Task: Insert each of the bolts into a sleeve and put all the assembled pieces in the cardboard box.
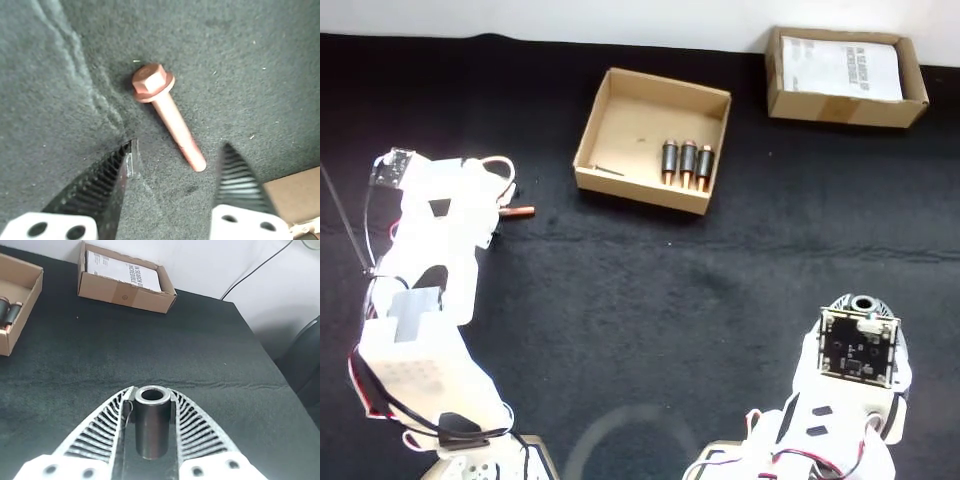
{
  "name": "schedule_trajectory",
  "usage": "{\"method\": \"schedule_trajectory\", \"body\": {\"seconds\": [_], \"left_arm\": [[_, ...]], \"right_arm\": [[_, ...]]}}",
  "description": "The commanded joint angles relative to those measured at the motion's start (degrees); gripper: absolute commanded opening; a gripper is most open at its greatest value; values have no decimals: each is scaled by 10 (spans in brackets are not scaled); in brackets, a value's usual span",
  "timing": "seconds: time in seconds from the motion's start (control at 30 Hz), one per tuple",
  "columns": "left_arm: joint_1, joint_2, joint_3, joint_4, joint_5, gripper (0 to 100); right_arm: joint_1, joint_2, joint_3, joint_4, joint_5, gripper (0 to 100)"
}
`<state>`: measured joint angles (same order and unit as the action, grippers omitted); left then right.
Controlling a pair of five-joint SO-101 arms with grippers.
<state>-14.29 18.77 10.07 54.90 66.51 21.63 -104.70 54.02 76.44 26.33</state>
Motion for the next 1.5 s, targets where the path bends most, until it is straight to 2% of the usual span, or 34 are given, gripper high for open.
{"method": "schedule_trajectory", "body": {"seconds": [0.0,0.27,0.5,0.6,0.63,0.8,1.03,1.17,1.23,1.33,1.47], "left_arm": [[-10,-3,-1,-6,-4,309],[-58,61,-17,-62,-3,177],[-57,98,-71,-24,-3,93],[-55,109,-95,10,-4,1],[-49,111,-100,19,-11,14],[-10,112,-115,43,-109,8],[24,93,-150,64,-322,8],[33,28,-202,115,-415,8],[35,-15,-219,130,-449,8],[47,-80,-225,140,-491,8],[80,-156,-225,194,-536,8]], "right_arm": [[4,0,0,-7,28,7],[4,0,0,-7,27,7],[4,0,0,-7,27,7],[4,0,0,-7,26,7],[4,0,0,-7,26,7],[4,0,0,-7,25,7],[2,0,9,-15,24,7],[-53,-2,50,-58,20,7],[-88,-2,64,-80,-18,7],[-136,0,93,-115,-114,7],[-203,0,139,-160,-200,7]]}}
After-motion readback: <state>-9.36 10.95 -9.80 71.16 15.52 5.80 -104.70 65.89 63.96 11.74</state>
